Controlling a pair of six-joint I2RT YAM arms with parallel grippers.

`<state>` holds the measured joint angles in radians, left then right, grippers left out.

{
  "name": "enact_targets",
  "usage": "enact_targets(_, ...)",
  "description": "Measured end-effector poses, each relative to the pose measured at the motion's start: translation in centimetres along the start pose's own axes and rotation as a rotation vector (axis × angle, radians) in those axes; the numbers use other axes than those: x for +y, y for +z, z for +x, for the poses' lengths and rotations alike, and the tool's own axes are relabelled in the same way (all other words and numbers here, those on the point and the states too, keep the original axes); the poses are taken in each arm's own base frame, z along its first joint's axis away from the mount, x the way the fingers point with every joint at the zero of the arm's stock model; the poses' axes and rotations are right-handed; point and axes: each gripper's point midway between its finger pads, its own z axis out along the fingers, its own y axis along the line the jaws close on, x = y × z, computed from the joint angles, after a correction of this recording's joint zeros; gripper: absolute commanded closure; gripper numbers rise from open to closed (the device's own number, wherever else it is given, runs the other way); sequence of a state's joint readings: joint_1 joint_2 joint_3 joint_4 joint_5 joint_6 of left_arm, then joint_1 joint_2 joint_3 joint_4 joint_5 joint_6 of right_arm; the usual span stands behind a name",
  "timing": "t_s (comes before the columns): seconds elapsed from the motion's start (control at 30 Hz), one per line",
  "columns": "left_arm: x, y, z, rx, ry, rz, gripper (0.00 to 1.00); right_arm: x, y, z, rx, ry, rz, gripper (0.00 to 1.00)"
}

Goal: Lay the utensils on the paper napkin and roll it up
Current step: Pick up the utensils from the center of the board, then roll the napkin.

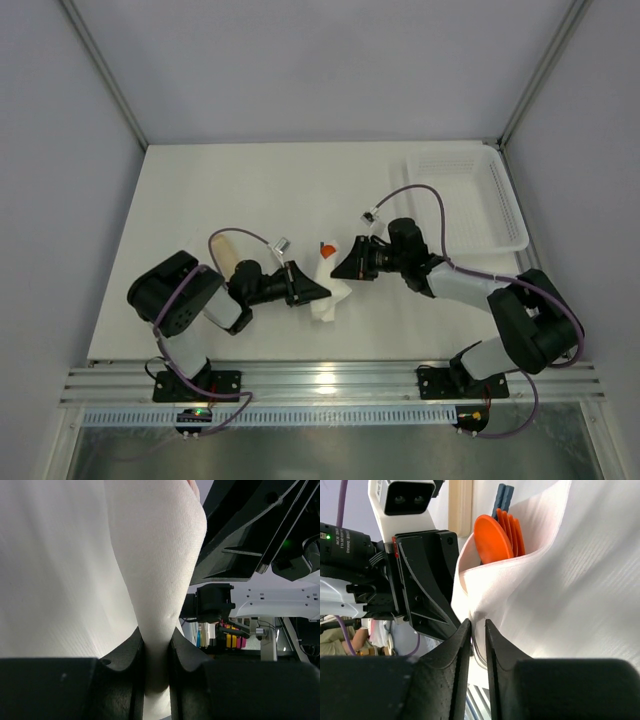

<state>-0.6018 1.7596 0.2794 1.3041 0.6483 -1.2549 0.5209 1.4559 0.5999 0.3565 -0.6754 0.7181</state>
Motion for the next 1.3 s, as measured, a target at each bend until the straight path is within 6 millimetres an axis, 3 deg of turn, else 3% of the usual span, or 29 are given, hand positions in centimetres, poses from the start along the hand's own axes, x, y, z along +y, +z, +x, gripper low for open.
enact_targets(0.2,-0.6,-0.1,-0.3,-0.013,0.027,0.014,1.00,-0.2,-0.7,-0.4,-0.007,-0.042,0.059,0.60)
enact_targets(0.37,-2.4,-0.4,-1.3,-0.057,0.124,0.031,1.00,0.3,-2.0,-1.3,-0.037,-0.114,0.110,0.47)
enact_targets(0.6,-4.2,-1.1,-2.6,-0.125,0.285,-0.060,1.00,0.3,-3.0,-0.8,-0.018,-0.178,0.180,0.43)
enact_targets(0.7,-3.7,-1.3,-2.9,-0.138,0.313,-0.127,1.00,0.7,-3.6,-0.4,-0.013,-0.218,0.227,0.42)
enact_targets(0.83,-1.7,-1.7,-2.5,-0.139,0.319,-0.235,1.00,3.6,-4.0,-1.1,-0.035,-0.316,0.243,0.29)
enact_targets(0.97,-0.2,-2.0,-2.0,-0.129,0.325,-0.325,1.00,6.1,-4.8,-2.1,-0.089,-0.390,0.230,0.29)
enact_targets(1.3,-0.4,-2.6,-2.1,-0.163,0.365,-0.372,1.00,4.9,-2.7,-0.9,-0.031,-0.384,0.262,0.33)
